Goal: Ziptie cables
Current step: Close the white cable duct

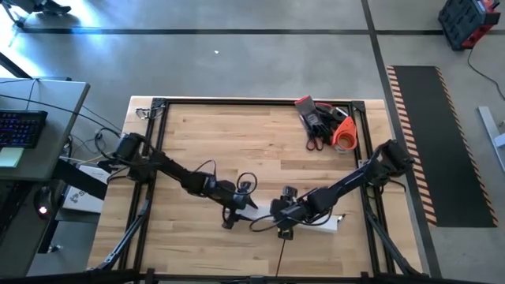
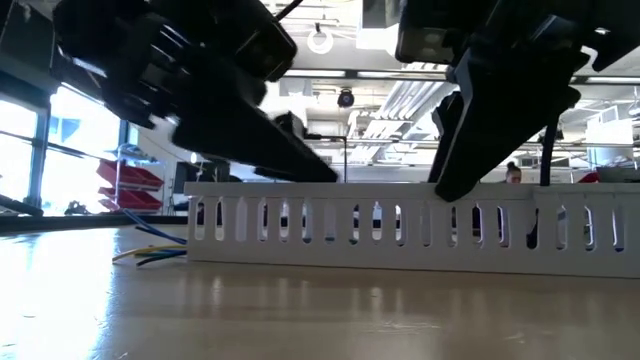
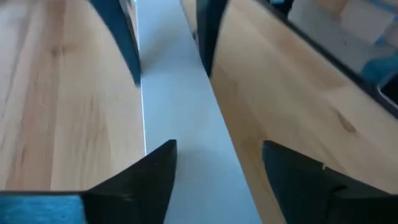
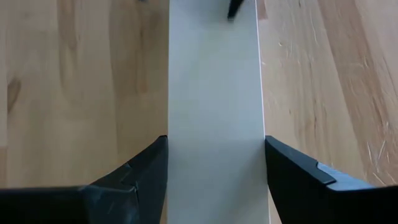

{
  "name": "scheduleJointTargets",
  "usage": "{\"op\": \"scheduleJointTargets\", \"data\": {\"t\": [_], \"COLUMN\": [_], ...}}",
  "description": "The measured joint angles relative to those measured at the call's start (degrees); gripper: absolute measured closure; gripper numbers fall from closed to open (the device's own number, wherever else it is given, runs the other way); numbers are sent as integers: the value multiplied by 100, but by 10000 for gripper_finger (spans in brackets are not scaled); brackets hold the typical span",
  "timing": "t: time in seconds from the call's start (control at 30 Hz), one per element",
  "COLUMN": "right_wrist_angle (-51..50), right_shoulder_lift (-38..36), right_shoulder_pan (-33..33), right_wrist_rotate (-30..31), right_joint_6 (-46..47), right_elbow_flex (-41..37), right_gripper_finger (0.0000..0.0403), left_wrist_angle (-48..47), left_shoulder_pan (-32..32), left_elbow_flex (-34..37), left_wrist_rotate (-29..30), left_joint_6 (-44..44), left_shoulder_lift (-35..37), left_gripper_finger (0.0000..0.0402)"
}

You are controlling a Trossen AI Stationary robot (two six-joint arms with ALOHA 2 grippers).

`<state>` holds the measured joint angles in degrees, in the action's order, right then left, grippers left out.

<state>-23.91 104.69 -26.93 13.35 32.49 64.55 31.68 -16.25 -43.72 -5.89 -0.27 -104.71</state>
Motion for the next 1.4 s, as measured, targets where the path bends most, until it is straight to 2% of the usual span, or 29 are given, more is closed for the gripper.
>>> {"op": "scheduleJointTargets", "data": {"t": [0.1,0.2,0.33,0.5,0.6,0.63,0.67,0.7,0.77,1.0,1.13,1.23,1.3,1.4], "right_wrist_angle": [-113,-155,-723,-1766,-2259,-2239,-2248,-2279,-2346,-2517,-2916,-3190,-3344,-3418], "right_shoulder_lift": [-12,-28,-13,6,11,11,-14,-34,-9,-9,-177,-501,-812,-1377], "right_shoulder_pan": [86,200,325,456,491,495,526,538,549,471,69,-217,-336,-496], "right_wrist_rotate": [-231,-474,-613,-688,-720,-560,-527,-480,-420,100,1169,1741,1747,1305], "right_joint_6": [-17,-49,-197,-368,-454,-449,-459,-522,-643,-1036,-842,-290,262,960], "right_elbow_flex": [11,19,299,821,1084,1202,1294,1362,1424,1568,1458,1085,807,369], "right_gripper_finger": [195,195,195,200,207,257,323,365,399,400,401,398,385,353], "left_wrist_angle": [-1142,-1585,-1109,-490,-106,32,87,150,252,308,264,68,-77,-344], "left_shoulder_pan": [-5,-55,-185,-269,-294,-302,-320,-328,-335,-389,-429,-448,-450,-457], "left_elbow_flex": [-2,20,230,366,378,376,372,379,388,389,398,428,451,479], "left_wrist_rotate": [252,548,529,1092,1218,1154,1184,1190,1186,1312,1461,1471,1476,1464], "left_joint_6": [-52,-97,-92,-380,-507,-520,-532,-545,-570,-698,-763,-782,-801,-721], "left_shoulder_lift": [604,927,652,130,-133,-217,-277,-297,-352,-365,-294,-107,90,429], "left_gripper_finger": [168,167,169,169,169,169,169,169,169,169,169,169,169,170]}}
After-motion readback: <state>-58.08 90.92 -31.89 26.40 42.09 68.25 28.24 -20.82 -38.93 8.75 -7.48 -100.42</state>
